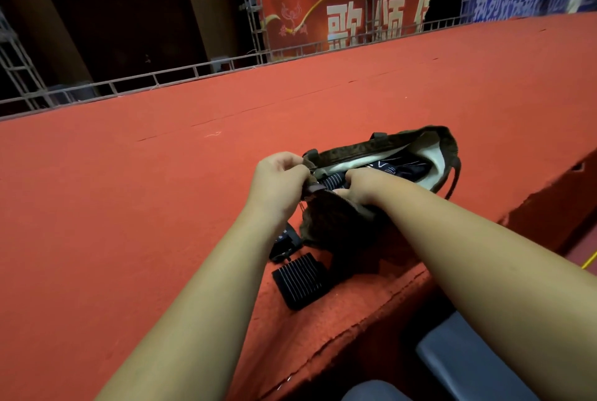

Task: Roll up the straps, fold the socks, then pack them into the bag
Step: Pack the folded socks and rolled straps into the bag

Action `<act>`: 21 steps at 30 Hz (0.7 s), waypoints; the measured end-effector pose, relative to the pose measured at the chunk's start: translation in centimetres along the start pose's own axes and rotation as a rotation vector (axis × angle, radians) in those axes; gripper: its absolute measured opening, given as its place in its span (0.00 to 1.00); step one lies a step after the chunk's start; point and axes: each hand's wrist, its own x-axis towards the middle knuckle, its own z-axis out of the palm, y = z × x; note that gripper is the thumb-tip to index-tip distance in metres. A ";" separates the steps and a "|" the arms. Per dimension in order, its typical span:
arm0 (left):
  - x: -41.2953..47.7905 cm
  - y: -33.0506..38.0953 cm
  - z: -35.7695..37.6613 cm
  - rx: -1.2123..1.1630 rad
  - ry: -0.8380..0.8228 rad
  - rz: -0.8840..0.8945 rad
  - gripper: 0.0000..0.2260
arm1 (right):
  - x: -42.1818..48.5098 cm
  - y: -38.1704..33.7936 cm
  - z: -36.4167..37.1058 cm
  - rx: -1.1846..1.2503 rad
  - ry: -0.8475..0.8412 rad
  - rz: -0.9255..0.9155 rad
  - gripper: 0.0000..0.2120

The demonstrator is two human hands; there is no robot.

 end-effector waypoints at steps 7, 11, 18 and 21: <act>-0.6 -0.3 -1.1 0.081 0.021 -0.053 0.07 | -0.9 -0.3 1.5 0.156 0.037 -0.068 0.25; -1.9 -1.6 -3.0 0.125 -0.019 -0.112 0.06 | -2.5 0.0 1.4 0.258 0.099 -0.099 0.29; -4.2 -5.8 -4.8 0.142 -0.064 -0.225 0.06 | -8.3 0.4 0.7 0.474 0.403 -0.063 0.09; -5.0 -9.3 -4.5 0.356 -0.056 -0.213 0.07 | -11.6 -0.4 2.1 0.628 0.631 -0.078 0.08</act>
